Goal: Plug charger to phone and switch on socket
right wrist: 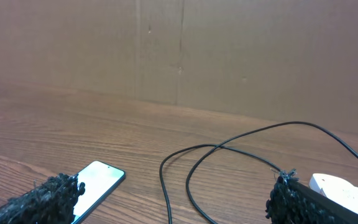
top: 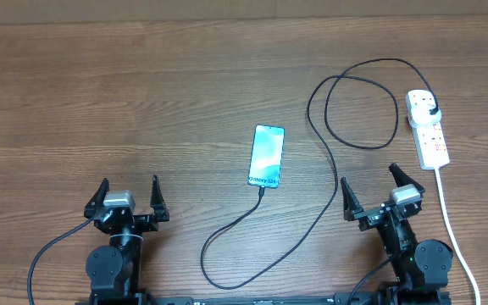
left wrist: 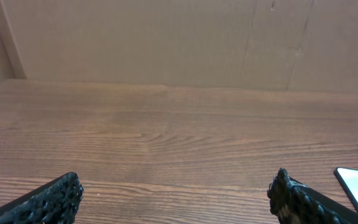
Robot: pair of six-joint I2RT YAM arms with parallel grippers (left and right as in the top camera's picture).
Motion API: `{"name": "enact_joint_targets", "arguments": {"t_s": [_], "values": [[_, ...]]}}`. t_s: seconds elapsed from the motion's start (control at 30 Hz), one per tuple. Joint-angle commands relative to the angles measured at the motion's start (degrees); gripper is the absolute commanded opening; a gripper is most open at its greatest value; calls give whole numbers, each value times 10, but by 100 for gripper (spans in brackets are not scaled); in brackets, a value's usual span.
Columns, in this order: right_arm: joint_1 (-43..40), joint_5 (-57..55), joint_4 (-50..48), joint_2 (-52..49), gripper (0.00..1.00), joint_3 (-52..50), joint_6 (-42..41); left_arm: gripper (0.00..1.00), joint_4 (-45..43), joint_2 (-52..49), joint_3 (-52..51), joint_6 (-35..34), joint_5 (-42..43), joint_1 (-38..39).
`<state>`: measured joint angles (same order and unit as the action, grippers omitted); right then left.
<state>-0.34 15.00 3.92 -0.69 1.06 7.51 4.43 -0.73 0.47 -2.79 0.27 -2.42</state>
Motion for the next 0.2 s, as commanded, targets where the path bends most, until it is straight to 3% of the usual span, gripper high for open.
{"name": "enact_joint_targets", "arguments": {"t_s": [0.0,0.17], "values": [[3,-3,-4,5,100,-6,1,100,0,5,-2,9,6,-6],[3,-3,-4,5,100,-6,1,100,0,5,-2,9,6,-6]]}}
